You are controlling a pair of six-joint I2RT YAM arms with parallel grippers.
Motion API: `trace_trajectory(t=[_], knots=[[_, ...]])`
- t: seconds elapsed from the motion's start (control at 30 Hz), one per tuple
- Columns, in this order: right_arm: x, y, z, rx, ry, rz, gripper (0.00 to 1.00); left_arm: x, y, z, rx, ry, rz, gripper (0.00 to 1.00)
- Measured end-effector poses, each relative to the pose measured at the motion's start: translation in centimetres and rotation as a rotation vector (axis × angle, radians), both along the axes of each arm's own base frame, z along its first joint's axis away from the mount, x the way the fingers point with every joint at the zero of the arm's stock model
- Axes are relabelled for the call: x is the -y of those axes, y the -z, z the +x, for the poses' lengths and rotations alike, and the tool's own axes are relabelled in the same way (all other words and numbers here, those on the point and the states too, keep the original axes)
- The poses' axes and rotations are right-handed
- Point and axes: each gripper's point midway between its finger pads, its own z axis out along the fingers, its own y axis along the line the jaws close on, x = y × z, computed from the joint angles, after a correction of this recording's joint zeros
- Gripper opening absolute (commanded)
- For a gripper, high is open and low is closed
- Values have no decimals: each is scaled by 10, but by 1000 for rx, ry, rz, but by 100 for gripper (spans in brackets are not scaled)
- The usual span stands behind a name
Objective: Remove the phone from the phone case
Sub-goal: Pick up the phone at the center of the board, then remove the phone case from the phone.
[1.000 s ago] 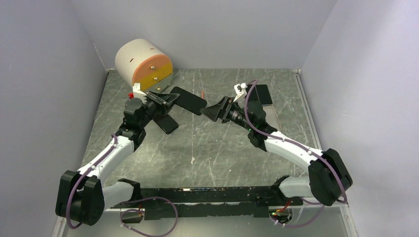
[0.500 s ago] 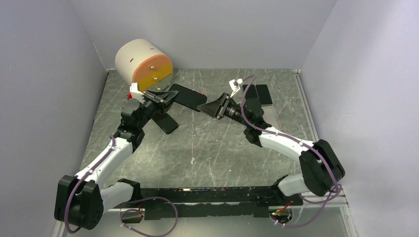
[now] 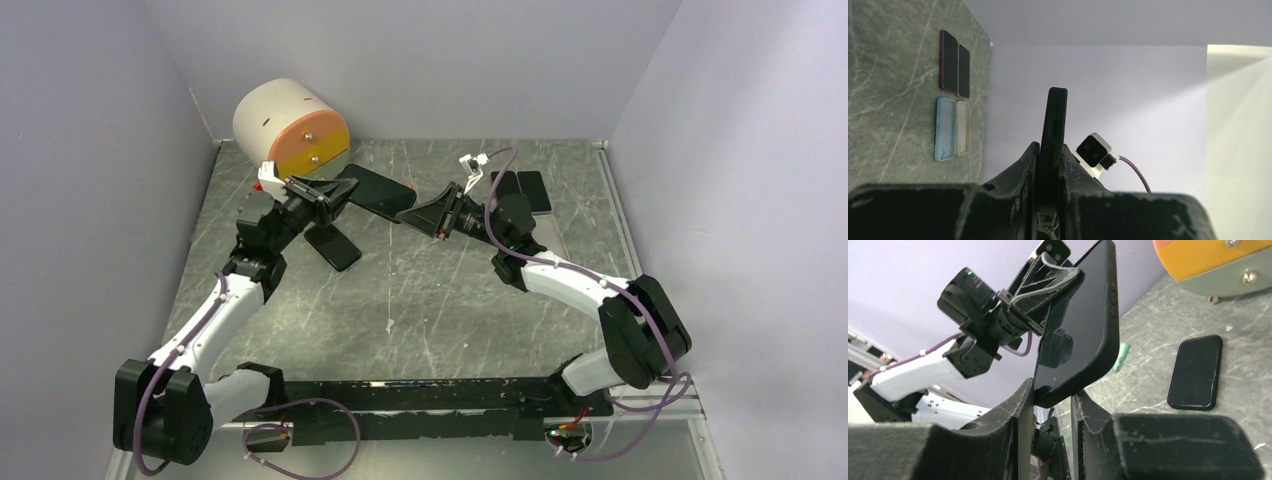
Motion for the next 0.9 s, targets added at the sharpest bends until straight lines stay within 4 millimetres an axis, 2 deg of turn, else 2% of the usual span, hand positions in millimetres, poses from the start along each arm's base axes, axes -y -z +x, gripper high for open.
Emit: trace_trajectory(t=[0.27, 0.53, 0.63, 0.77, 0.9], knots=[[-2, -12, -11, 210, -71, -35, 0, -1, -14, -4, 16, 52, -13, 2], [-3, -1, -19, 490, -115, -155, 0, 1, -13, -3, -15, 85, -18, 3], [-7, 2, -15, 608, -116, -219, 0, 2, -8, -3, -50, 92, -26, 3], [-8, 6, -10, 670, -116, -275, 1, 3, -10, -4, -56, 107, -29, 2], [-7, 13, -9, 691, -126, -305, 24, 0, -13, -8, -25, 138, 0, 2]])
